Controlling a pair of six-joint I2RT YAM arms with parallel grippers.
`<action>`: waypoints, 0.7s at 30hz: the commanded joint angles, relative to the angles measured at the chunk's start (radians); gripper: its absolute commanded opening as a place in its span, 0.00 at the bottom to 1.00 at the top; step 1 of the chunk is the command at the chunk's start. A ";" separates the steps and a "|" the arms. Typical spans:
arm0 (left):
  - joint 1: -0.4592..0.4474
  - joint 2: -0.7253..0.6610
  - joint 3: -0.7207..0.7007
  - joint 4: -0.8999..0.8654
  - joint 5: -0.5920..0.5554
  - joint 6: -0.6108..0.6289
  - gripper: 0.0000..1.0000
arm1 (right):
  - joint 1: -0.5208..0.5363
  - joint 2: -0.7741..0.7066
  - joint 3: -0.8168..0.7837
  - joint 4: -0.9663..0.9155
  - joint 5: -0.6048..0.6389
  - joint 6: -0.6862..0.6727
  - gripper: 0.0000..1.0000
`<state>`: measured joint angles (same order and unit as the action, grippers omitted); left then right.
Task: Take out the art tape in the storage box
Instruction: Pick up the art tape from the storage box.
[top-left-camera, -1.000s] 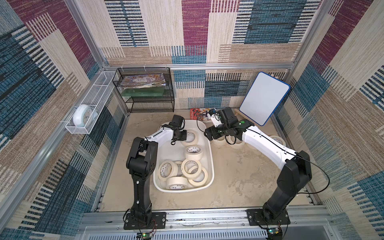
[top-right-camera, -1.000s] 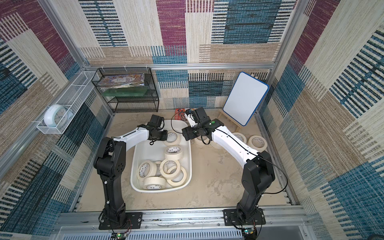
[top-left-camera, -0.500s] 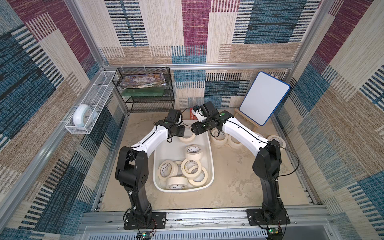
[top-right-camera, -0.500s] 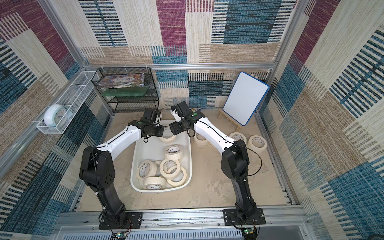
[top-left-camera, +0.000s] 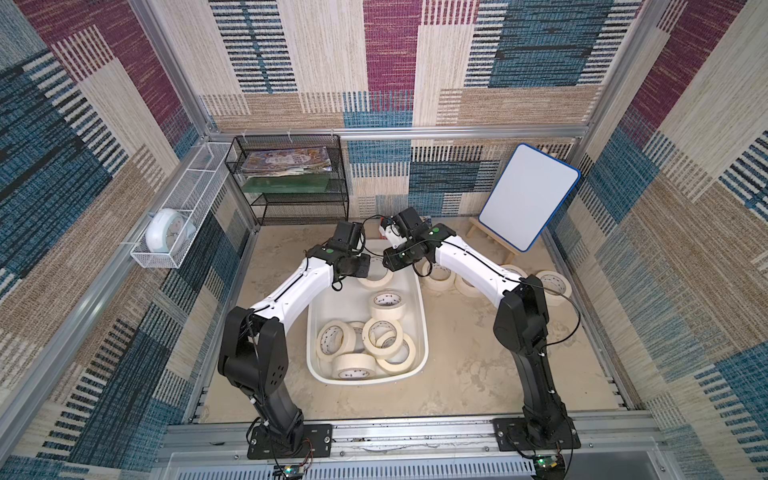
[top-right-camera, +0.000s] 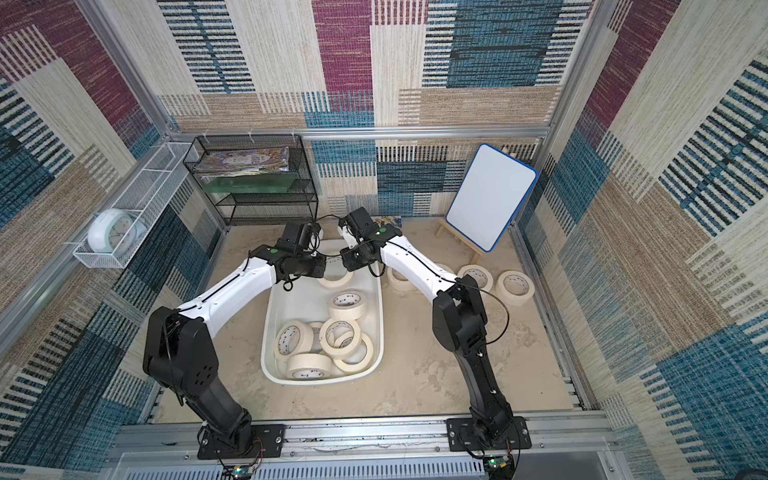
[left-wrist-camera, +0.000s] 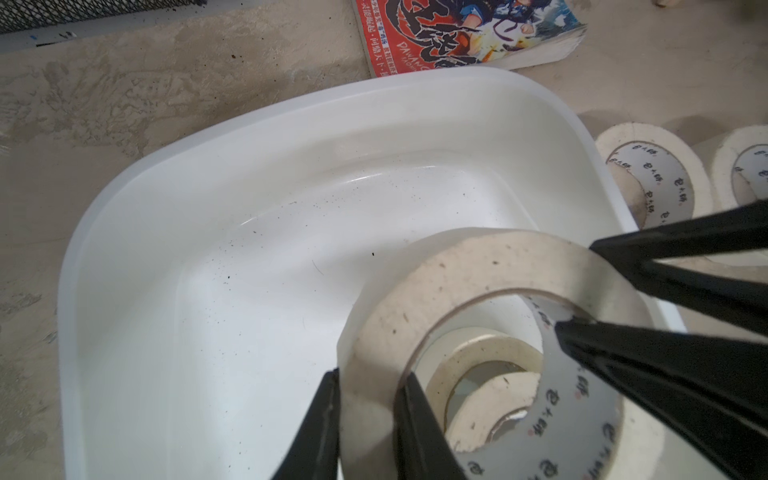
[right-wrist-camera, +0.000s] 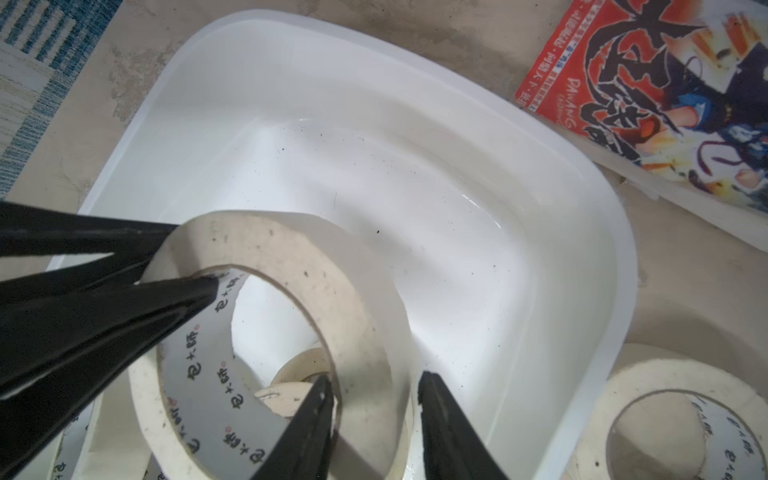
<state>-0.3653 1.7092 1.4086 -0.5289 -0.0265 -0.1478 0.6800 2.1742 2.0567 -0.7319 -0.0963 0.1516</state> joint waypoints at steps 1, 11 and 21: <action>-0.003 -0.027 -0.021 0.068 0.036 -0.027 0.19 | 0.000 0.007 -0.003 0.010 0.007 0.015 0.19; -0.002 -0.135 -0.131 0.206 0.156 -0.038 0.72 | -0.005 -0.024 -0.003 -0.023 0.061 0.000 0.00; -0.001 -0.343 -0.217 0.098 0.062 -0.012 0.90 | -0.047 -0.201 -0.138 -0.063 0.135 0.004 0.00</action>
<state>-0.3687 1.4044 1.2095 -0.3859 0.0746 -0.1753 0.6548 2.0277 1.9701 -0.7769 -0.0067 0.1471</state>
